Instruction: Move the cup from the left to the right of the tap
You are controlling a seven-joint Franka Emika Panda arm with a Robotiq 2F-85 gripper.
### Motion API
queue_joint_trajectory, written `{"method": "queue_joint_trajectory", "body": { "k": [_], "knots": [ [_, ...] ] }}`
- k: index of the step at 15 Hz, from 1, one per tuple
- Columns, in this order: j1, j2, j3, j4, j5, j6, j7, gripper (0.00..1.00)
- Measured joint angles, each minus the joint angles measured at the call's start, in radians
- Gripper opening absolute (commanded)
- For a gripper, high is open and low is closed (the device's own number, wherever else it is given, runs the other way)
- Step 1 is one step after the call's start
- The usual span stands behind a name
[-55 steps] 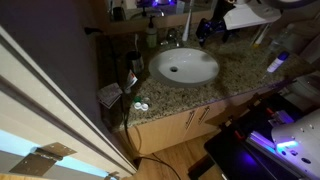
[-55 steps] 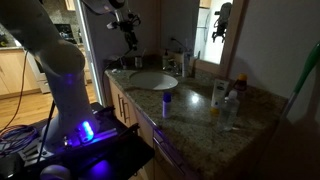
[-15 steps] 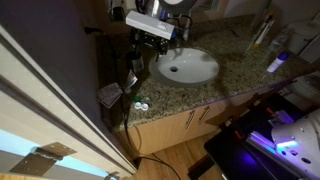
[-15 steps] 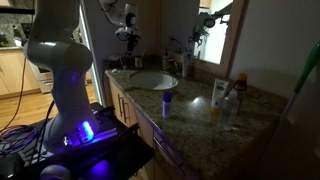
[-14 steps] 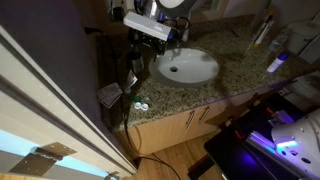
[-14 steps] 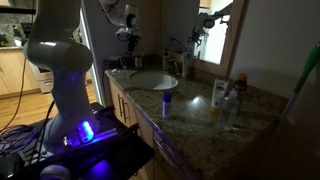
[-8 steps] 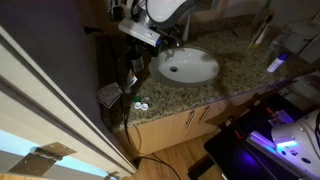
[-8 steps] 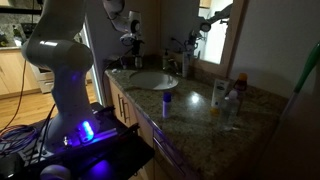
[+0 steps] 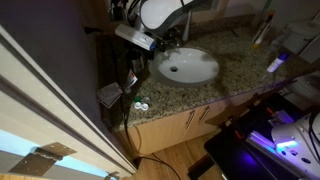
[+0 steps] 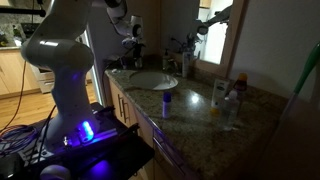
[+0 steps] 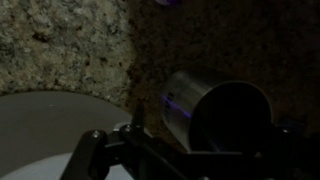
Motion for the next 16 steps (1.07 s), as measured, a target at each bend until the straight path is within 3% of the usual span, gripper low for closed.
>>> {"method": "queue_joint_trajectory", "body": {
  "k": [9,11,16],
  "knots": [
    [0.01,0.0,0.002,0.0,0.001,-0.005,0.0,0.04],
    [0.011,0.0,0.002,0.0,0.0,-0.015,0.0,0.0],
    [0.012,0.0,0.001,0.006,-0.005,-0.05,-0.002,0.01]
  ]
}}
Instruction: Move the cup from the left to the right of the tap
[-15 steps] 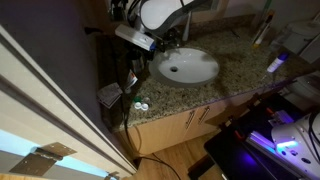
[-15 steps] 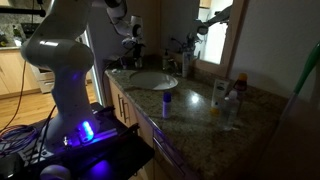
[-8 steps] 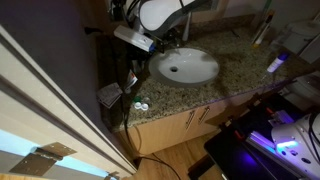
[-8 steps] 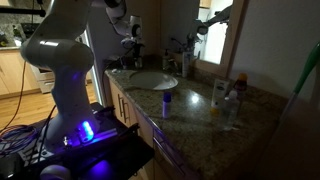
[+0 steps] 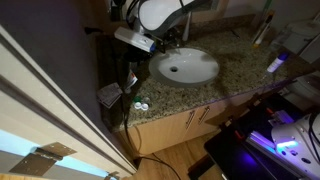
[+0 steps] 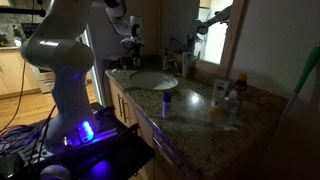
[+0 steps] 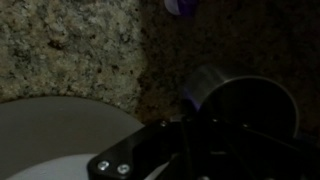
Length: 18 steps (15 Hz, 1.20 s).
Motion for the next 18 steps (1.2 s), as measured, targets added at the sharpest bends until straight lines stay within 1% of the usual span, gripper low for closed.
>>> {"method": "queue_joint_trajectory", "body": {
  "k": [5,7,11,14,17,18],
  "knots": [
    [-0.001,-0.024,-0.017,0.016,-0.038,-0.061,-0.002,0.01],
    [-0.002,-0.084,-0.027,0.008,-0.064,-0.109,-0.002,0.01],
    [-0.017,-0.276,-0.058,-0.059,-0.149,-0.255,0.009,0.01],
    [-0.06,-0.425,-0.078,-0.134,-0.206,-0.371,0.073,0.01],
    [-0.138,-0.561,-0.089,-0.221,-0.212,-0.447,0.157,0.01],
    [-0.17,-0.607,-0.094,-0.255,-0.2,-0.45,0.176,0.06]
  ]
}}
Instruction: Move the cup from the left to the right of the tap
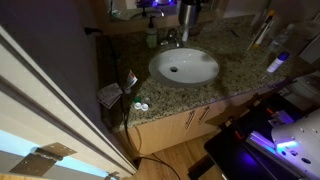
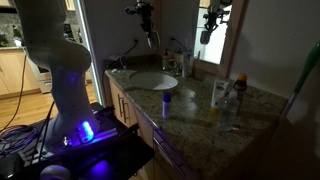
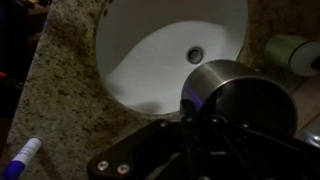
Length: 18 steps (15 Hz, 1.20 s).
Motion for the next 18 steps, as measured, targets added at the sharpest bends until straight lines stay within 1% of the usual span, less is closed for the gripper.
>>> {"method": "queue_joint_trajectory", "body": {
  "k": [2,3,4,6,7,9,13,14,15,16,18],
  "knots": [
    [-0.054,-0.089,-0.008,-0.072,0.053,0.003,-0.018,0.06],
    [-0.066,-0.124,-0.011,-0.1,0.064,0.004,-0.024,0.01],
    [-0.069,-0.147,-0.011,-0.119,0.069,0.005,-0.025,0.01],
    [-0.079,-0.152,0.0,-0.124,0.069,0.004,-0.018,0.01],
    [-0.093,-0.142,0.001,-0.124,0.066,0.009,-0.002,0.01],
    [-0.145,-0.108,-0.012,-0.118,0.061,0.038,0.046,0.01],
    [-0.269,0.001,-0.101,-0.072,0.064,0.108,0.074,0.01],
    [-0.291,0.033,-0.121,-0.052,0.075,0.119,0.087,0.06],
    [-0.307,0.068,-0.137,-0.032,0.105,0.132,0.101,0.06],
    [-0.316,0.097,-0.145,-0.013,0.128,0.139,0.109,0.01],
    [-0.316,0.125,-0.145,0.006,0.136,0.14,0.121,0.01]
  ]
}}
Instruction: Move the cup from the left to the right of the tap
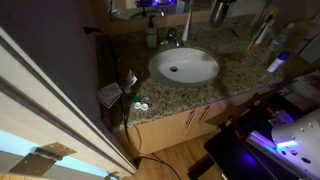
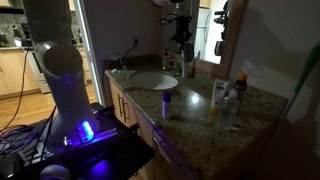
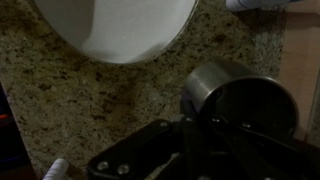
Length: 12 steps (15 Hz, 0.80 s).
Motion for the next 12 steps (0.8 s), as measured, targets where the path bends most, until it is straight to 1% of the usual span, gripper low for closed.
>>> {"method": "queue_joint_trajectory", "body": {
  "k": [2,4,8,12],
  "knots": [
    [0.002,0.012,-0.001,0.0,-0.002,0.0,0.026,0.01],
    [0.0,0.052,-0.012,0.009,0.02,0.018,0.08,0.01],
    [-0.004,0.168,-0.036,0.051,0.078,0.122,0.168,0.01],
    [0.004,0.273,-0.03,0.1,0.149,0.202,0.201,0.01]
  ]
}}
